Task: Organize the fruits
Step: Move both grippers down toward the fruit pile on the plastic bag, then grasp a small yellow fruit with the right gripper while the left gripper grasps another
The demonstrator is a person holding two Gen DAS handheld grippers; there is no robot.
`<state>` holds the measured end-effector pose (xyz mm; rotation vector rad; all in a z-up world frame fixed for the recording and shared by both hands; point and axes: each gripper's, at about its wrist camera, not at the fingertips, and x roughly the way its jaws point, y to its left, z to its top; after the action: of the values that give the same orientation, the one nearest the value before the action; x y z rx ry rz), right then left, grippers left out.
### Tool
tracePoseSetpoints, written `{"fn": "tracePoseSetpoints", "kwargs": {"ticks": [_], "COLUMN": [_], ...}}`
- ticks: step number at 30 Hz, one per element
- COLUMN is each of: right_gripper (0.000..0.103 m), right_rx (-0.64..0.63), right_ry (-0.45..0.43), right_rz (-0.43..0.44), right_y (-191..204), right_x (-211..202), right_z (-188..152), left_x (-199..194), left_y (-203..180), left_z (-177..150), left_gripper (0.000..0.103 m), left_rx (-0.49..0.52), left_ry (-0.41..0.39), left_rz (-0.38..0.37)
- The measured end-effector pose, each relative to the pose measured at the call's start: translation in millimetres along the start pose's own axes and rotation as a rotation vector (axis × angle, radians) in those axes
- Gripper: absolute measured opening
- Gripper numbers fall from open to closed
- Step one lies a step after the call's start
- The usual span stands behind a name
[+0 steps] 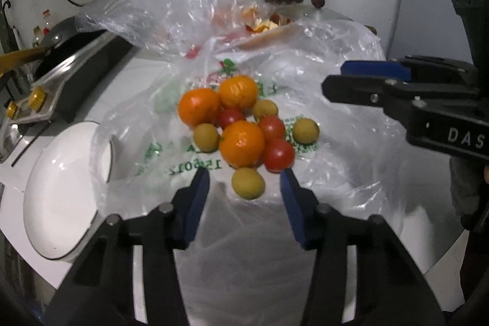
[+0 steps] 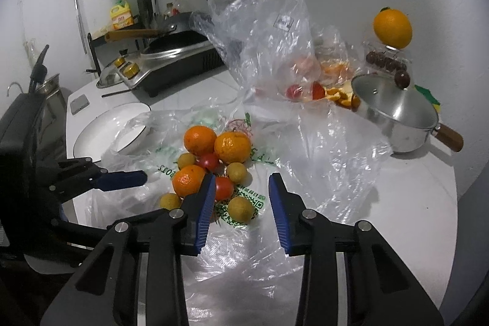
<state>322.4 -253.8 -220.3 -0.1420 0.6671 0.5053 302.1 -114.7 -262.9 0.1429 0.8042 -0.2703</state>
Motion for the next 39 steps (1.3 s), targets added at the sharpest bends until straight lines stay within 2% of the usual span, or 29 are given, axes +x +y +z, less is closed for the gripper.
{"fn": "tracePoseSetpoints", "kwargs": {"ticks": [4, 14, 20, 22, 24, 26, 32, 39], "right_gripper": [0.038, 0.038, 0.038, 0.037, 0.030, 0.028, 0.027, 0.027], "right_rx": [-0.001, -0.007, -0.009, -0.010, -0.013, -0.016, -0.028, -0.032], "right_ry": [0.030, 0.112, 0.151, 0.156, 0.162, 0.172, 0.181, 0.145], "right_rz": [0.007, 0.019, 0.024, 0.027, 0.029, 0.027, 0.019, 0.001], "right_y": [-2, -3, -3, -3, -2, -2, 2, 9], "right_x": [11, 38, 51, 52, 55, 58, 59, 43], "right_z": [-1, -10, -16, -16, -17, -17, -18, -11], "left_x": [11, 22, 25, 25, 24, 23, 13, -5], "left_y": [0, 1, 3, 4, 4, 4, 5, 8], "left_z": [-2, -4, -3, -4, -4, -5, -3, -2], "left_gripper": [0.041, 0.038, 0.027, 0.027, 0.027, 0.027, 0.027, 0.027], "left_rx": [0.004, 0.006, 0.003, 0.002, -0.001, -0.001, -0.005, -0.009], "left_ry": [0.025, 0.045, 0.046, 0.045, 0.044, 0.041, 0.016, -0.023], "left_rz": [-0.024, -0.037, -0.051, -0.056, -0.062, -0.066, -0.070, -0.071]}}
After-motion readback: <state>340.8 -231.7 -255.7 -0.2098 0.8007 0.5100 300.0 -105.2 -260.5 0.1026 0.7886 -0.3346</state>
